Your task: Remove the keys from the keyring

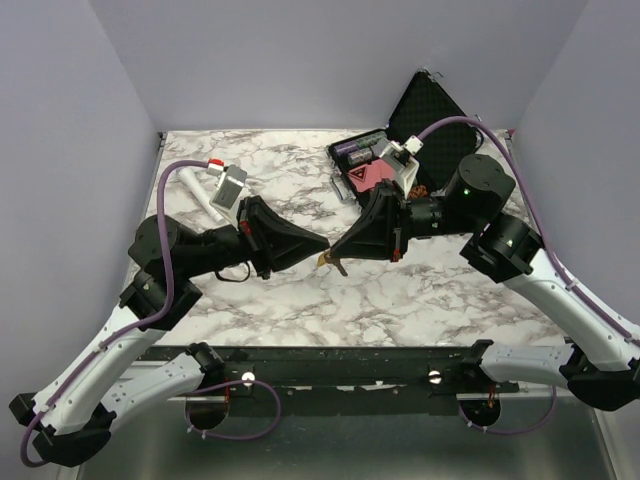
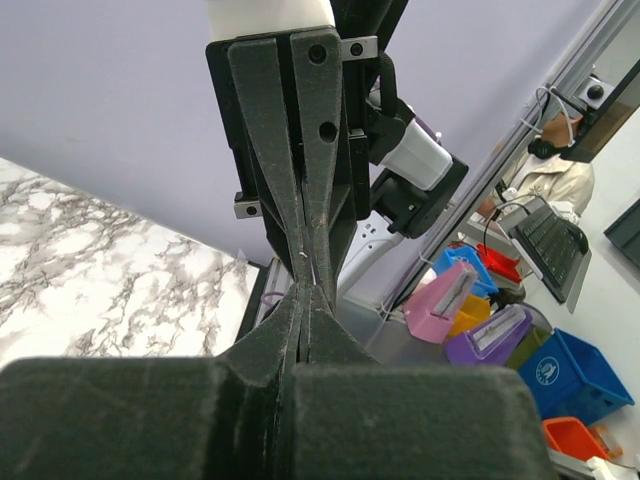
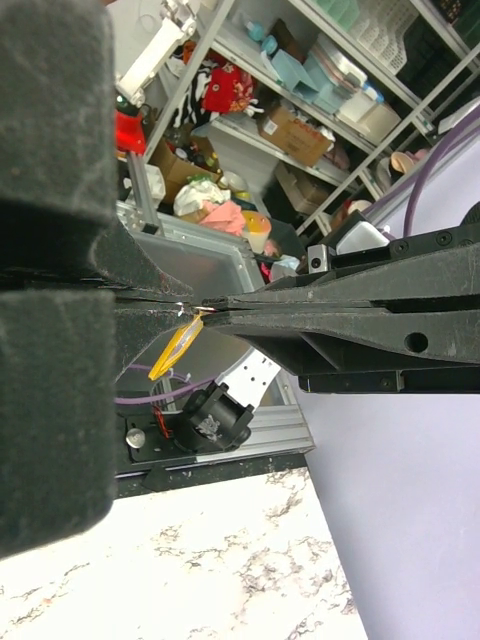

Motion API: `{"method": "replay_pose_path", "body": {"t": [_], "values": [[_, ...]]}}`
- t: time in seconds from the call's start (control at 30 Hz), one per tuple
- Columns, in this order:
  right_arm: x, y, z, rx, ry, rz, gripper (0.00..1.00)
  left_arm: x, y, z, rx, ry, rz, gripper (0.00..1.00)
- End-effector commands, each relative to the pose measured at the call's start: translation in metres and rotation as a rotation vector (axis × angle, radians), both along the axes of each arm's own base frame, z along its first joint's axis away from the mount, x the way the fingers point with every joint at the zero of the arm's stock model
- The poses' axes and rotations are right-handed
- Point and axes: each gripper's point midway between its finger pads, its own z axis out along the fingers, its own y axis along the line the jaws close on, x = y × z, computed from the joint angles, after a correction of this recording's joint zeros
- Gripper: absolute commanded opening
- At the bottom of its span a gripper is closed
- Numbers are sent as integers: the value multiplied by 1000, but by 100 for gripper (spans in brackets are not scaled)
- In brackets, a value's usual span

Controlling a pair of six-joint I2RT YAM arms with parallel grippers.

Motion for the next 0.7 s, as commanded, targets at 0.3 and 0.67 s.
{"method": "replay_pose_path", "body": {"t": [0.3, 0.67], "values": [[1, -1, 5, 4, -30, -20, 1, -6, -5, -5, 33, 16, -58, 11], [4, -2, 5, 6, -36, -43, 1, -14, -11, -15, 94, 38, -131, 0]]}}
